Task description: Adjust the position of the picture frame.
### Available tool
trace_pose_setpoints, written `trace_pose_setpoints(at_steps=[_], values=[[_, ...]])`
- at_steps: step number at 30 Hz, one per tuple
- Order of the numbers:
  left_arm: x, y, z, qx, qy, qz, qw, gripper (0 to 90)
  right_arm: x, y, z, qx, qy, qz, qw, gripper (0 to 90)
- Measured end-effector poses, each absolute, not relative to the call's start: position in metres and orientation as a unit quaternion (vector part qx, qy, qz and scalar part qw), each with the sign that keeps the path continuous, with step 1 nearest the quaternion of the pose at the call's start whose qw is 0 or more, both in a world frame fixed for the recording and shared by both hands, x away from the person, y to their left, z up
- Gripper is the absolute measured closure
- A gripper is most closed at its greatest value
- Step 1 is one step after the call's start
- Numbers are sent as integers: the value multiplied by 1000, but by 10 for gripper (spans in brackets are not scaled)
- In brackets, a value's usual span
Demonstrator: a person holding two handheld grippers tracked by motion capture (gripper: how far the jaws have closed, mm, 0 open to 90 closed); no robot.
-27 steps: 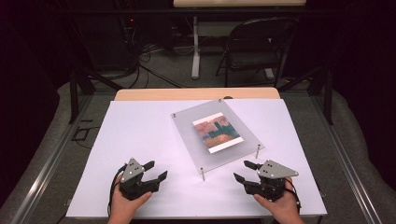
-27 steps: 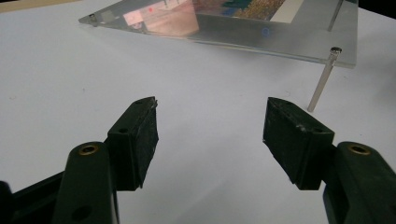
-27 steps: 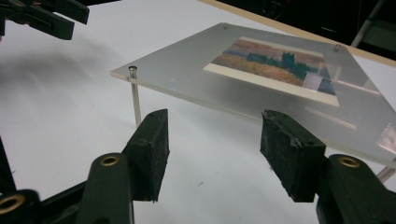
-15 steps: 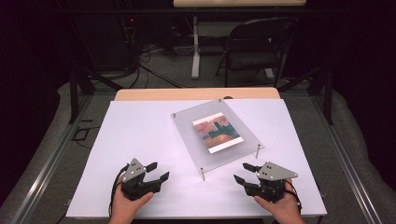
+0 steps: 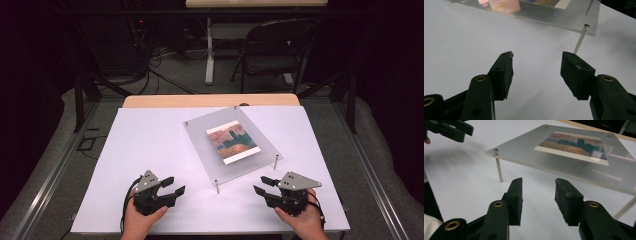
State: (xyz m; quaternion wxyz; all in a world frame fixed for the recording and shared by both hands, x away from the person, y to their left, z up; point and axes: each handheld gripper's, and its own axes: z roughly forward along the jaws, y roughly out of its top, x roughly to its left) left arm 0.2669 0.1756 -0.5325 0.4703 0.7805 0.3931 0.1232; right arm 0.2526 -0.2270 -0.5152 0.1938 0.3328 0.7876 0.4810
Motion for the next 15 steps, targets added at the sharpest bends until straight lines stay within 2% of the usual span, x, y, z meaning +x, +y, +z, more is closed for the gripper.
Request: trace_pose_setpoints(at_steps=[8,11,15], values=[[268,156,-529,793,373,135,463,433,252,-237,-515,349,786,470,198,623],[270,150,-530,796,370,132,460,472,252,-240,-516,357,786,463,202,625],[270,143,-531,800,367,132,455,478,253,-244,-517,369,789,449,199,634]])
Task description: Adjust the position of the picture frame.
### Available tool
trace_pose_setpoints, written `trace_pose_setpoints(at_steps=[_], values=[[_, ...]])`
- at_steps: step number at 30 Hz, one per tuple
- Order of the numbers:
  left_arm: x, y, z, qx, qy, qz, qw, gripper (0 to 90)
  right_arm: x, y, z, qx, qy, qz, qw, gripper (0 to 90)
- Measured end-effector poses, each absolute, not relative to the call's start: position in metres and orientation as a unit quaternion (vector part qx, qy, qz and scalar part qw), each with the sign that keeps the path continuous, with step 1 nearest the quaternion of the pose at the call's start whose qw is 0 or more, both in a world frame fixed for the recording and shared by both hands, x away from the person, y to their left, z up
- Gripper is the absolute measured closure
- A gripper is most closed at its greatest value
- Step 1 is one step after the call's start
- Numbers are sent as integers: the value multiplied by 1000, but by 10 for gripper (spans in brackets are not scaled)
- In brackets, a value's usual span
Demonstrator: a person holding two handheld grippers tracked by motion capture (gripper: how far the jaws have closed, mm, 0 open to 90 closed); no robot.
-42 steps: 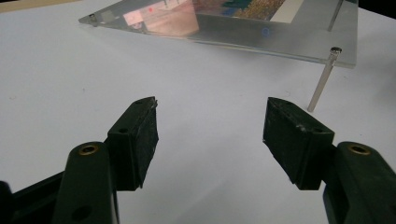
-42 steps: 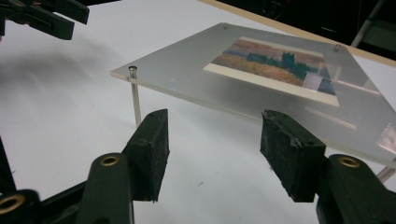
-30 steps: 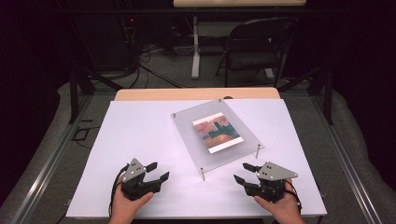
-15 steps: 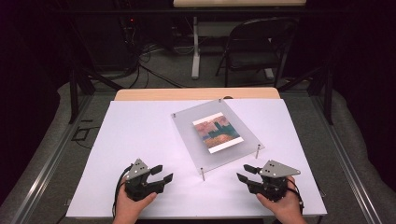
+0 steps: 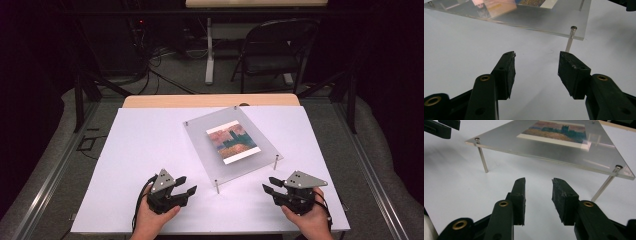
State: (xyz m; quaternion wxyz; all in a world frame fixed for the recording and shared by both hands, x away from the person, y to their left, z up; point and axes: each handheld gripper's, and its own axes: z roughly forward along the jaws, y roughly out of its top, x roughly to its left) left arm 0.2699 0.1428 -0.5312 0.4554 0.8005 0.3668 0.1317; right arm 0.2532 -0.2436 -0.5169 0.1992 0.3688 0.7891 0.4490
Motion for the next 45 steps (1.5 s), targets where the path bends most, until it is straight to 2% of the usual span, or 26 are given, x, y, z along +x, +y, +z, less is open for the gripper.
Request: trace_pose_setpoints(at_steps=[12,18,22,35,45], values=[[275,123,-541,806,364,73,460,611,256,-253,-521,388,784,443,198,668],[278,112,-544,813,358,65,454,635,259,-254,-522,394,782,444,191,670],[283,101,-549,817,362,40,448,640,259,-255,-524,398,781,442,189,664],[291,80,-554,822,353,40,445,702,261,-258,-525,402,780,441,188,678],[293,75,-555,822,350,32,449,802,262,-257,-526,410,778,438,185,698]])
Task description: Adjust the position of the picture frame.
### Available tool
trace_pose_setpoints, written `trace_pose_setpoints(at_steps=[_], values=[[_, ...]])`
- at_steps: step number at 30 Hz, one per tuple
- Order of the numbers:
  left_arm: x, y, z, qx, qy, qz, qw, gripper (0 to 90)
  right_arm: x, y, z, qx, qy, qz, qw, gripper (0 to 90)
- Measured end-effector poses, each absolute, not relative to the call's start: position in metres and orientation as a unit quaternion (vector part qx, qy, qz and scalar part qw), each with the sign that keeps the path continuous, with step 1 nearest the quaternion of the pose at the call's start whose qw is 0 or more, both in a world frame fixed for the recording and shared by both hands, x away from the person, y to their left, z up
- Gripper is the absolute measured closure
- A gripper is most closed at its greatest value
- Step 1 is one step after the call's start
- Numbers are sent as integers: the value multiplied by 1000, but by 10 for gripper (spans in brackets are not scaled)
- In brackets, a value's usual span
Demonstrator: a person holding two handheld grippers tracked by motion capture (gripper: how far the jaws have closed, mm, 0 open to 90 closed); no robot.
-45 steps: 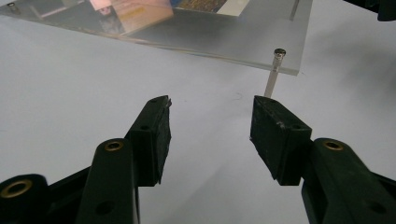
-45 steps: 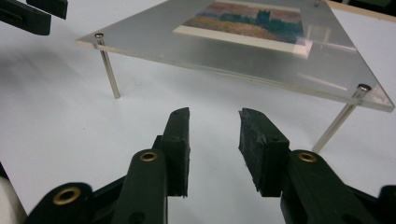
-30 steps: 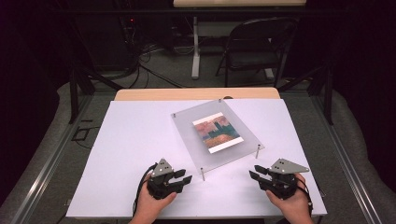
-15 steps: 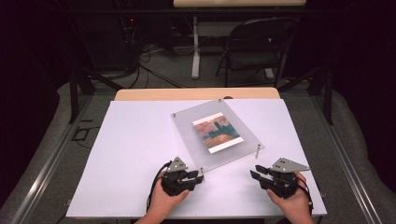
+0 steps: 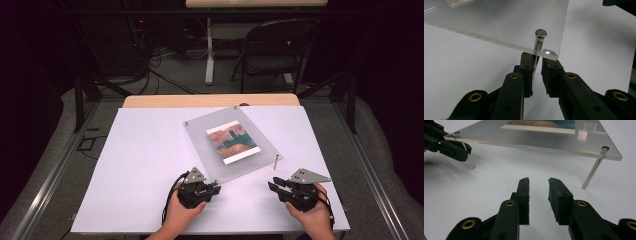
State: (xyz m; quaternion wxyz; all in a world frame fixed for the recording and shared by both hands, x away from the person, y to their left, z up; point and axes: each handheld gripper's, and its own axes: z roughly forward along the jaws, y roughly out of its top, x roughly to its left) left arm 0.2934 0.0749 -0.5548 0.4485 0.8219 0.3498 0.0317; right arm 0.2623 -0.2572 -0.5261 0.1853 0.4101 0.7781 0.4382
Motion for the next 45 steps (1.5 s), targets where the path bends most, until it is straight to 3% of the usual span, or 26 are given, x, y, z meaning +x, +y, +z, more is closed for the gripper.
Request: trace_pose_setpoints(at_steps=[15,25,40,45], values=[[294,76,-554,824,352,37,443,851,273,-261,-531,420,776,424,202,752],[294,98,-544,810,375,46,449,855,294,-268,-537,450,762,415,212,787],[295,114,-540,799,392,53,453,856,326,-249,-543,428,775,417,205,772],[296,120,-540,795,401,60,451,855,332,-243,-544,420,780,423,191,840]])
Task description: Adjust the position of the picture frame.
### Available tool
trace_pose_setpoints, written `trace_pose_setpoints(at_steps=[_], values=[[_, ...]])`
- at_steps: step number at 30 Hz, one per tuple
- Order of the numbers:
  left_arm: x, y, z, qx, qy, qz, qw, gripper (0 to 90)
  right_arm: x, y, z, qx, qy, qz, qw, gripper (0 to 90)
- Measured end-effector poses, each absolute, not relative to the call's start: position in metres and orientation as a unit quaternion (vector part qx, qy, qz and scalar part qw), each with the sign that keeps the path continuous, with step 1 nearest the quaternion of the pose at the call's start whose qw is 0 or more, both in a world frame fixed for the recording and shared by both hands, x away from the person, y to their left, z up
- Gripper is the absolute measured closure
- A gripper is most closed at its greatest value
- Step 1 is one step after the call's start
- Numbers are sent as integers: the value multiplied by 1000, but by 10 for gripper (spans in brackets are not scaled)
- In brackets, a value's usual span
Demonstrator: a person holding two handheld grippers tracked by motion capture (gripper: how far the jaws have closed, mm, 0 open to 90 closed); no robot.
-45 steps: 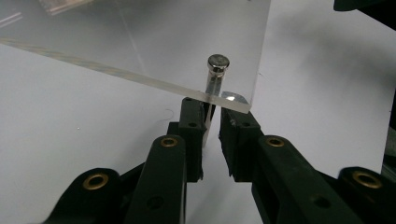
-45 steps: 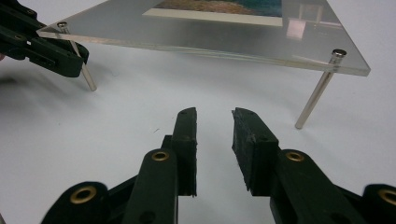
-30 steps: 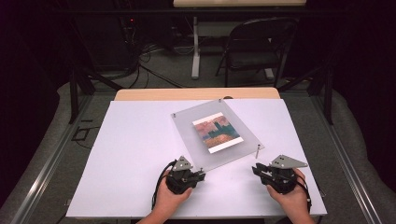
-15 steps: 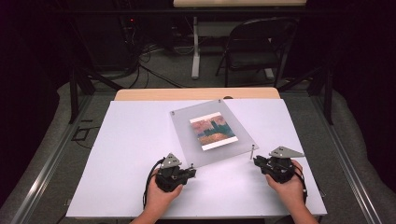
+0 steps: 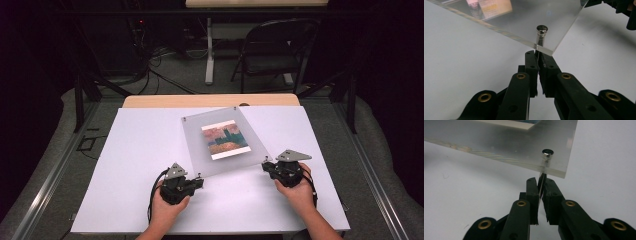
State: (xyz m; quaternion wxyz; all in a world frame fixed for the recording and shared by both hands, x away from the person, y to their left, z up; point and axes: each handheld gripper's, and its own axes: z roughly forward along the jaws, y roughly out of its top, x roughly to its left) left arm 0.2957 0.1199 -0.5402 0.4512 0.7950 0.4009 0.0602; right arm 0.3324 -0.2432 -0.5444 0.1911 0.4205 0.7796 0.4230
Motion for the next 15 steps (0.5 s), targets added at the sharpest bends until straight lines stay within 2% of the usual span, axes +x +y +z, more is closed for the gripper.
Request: trace_pose_setpoints(at_steps=[15], values=[[304,145,-534,779,429,79,450,855,328,-229,-539,410,779,450,151,856]])
